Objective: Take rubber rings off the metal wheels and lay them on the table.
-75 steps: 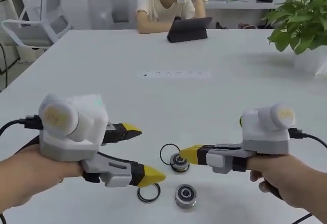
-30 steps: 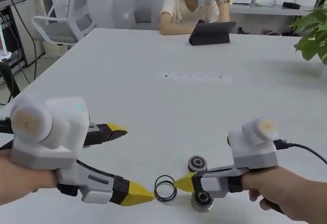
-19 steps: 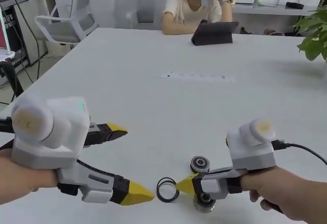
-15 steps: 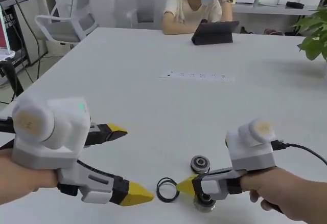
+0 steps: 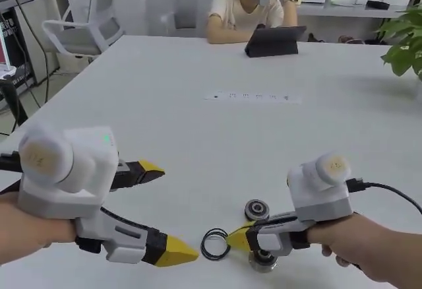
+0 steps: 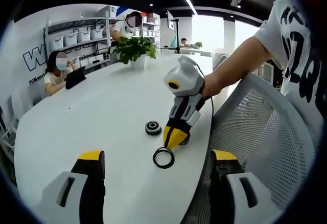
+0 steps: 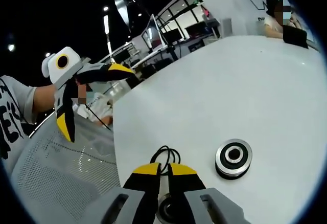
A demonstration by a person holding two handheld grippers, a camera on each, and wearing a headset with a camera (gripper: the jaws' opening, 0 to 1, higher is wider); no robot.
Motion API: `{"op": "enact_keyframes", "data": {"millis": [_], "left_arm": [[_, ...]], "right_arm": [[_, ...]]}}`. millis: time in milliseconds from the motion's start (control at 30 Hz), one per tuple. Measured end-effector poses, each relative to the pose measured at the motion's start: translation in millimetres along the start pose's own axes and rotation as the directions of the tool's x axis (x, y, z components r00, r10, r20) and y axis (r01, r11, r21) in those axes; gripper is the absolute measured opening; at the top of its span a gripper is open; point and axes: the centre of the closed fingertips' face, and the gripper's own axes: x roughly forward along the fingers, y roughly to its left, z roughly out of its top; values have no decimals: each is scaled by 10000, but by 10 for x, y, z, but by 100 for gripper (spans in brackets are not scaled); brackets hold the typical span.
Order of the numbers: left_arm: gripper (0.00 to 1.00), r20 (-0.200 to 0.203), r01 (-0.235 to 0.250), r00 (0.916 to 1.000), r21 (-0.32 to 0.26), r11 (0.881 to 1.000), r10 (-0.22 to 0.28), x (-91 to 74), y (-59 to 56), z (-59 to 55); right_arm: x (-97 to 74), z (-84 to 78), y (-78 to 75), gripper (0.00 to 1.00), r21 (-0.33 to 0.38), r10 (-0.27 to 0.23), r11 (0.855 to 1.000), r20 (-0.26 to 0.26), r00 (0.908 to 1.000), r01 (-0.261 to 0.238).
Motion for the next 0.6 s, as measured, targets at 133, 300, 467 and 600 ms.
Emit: {"op": "enact_keyframes", "data": {"millis": [133,300,467,600], "left_arm": [[82,-32,46,10000,3,10000,-46,18,-6,2],[82,-108,142,9998,34,9999,-141,44,-20,0],[82,-124,174,9998,28,9998,-173,73,-5,18],[81,-138,244,9996,21,9997,-244,123,-7,43]], "right_arm": [[-29,18,6,6,-28,9,10000,108,9999,-9],[-51,43,21,9,-206,48,9998,179,9998,-44],[-109,137,17,12,-336,-2,9994,577,9983,21],[-164,200,-21,13,-410,-96,9991,862,9962,131]]}}
